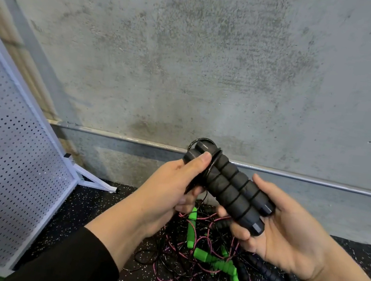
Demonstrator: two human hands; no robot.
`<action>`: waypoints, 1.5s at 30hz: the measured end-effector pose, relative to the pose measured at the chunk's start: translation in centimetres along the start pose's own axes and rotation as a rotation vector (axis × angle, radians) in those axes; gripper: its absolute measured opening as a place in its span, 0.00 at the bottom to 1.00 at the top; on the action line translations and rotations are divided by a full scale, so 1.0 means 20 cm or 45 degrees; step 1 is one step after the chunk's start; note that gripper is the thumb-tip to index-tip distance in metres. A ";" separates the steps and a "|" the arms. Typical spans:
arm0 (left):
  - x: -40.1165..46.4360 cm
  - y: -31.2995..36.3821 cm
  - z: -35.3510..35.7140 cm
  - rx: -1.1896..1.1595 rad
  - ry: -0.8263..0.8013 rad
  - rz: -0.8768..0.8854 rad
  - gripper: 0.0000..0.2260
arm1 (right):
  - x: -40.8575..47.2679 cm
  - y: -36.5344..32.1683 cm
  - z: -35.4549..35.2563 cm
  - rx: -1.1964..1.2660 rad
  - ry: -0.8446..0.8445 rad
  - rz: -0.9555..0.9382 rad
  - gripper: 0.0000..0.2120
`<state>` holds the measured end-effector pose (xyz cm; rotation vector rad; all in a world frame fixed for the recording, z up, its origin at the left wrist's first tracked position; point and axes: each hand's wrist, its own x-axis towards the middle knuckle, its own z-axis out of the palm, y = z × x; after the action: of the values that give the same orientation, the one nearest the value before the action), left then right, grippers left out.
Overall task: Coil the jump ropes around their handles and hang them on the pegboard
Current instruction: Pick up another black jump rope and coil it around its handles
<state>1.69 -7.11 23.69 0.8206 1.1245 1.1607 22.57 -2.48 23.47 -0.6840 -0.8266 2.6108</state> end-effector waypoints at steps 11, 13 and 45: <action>0.00 -0.01 -0.01 0.180 -0.001 -0.175 0.27 | 0.07 0.00 0.05 -0.325 0.495 -0.631 0.22; 0.00 -0.02 0.00 0.193 -0.007 -0.218 0.29 | 0.07 0.00 0.05 -0.521 0.549 -0.672 0.18; 0.01 -0.01 0.03 -0.128 0.126 -0.139 0.17 | 0.06 0.06 0.12 -0.128 0.346 -0.072 0.30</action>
<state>2.31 -6.91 23.55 0.6231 1.1679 1.1668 20.10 -4.09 24.05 -1.0011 -0.8814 2.3691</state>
